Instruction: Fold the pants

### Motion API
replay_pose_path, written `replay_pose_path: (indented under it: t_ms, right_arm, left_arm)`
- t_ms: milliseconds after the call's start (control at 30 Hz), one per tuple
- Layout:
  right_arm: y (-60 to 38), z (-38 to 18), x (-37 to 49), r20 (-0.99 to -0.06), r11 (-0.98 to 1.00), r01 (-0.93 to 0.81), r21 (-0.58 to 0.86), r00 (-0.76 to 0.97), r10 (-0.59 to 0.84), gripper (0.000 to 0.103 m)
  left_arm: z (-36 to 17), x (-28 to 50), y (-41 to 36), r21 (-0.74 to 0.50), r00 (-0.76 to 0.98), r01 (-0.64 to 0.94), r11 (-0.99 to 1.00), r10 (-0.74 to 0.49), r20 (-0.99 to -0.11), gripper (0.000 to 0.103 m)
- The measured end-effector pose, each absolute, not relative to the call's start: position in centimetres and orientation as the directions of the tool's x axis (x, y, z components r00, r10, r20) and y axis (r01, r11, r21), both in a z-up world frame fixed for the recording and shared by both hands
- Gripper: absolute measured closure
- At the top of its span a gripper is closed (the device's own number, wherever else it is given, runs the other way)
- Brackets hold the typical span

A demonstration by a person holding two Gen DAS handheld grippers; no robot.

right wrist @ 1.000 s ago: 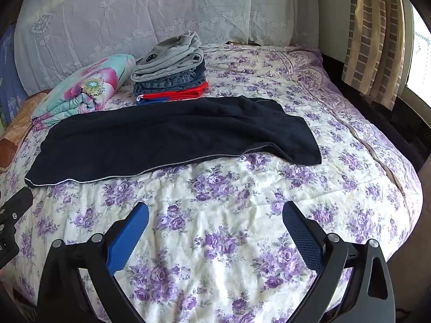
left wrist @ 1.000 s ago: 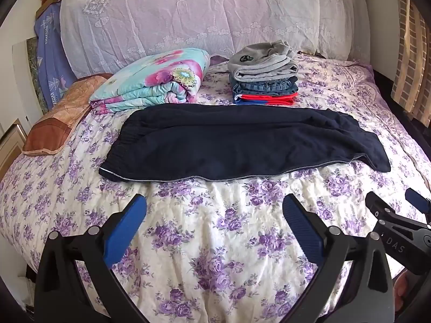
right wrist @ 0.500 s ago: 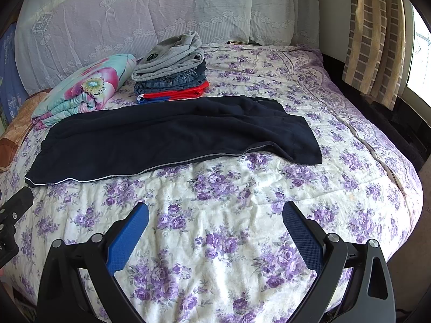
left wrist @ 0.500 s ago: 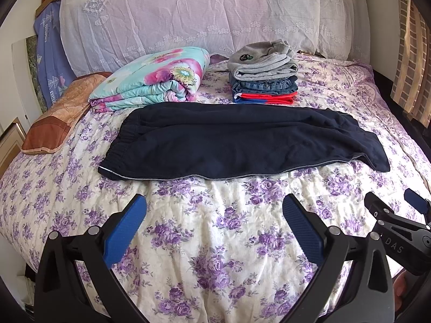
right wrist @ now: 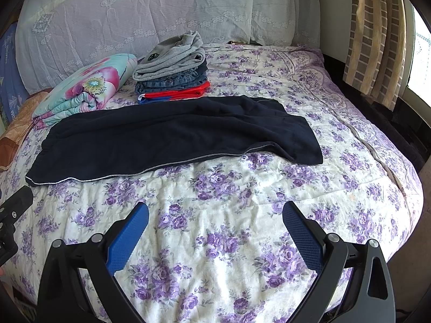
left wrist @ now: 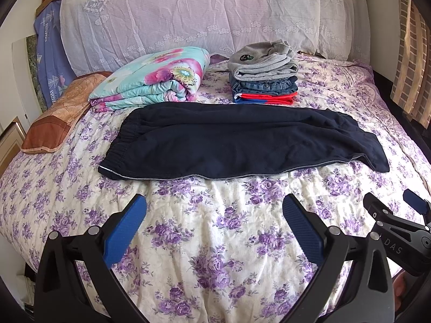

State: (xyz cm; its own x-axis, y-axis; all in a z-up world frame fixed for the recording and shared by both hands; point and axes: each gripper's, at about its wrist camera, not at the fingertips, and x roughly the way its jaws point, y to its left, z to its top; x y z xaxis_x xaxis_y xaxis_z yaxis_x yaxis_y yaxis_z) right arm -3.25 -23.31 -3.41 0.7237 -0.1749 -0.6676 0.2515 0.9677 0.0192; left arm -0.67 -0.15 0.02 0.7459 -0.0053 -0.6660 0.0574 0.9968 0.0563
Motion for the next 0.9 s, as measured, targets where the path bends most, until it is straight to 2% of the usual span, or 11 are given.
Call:
replay_pose_path:
  t_ms: [900]
  right_arm:
    - [-23.07,-3.42,-3.28,-0.668,0.968,0.251,0.019,0.724,-0.175,0.003]
  left_arm:
    - [-0.07,-0.77,-0.14,0.052,0.744,0.057,0.997,-0.007,-0.668,0.005]
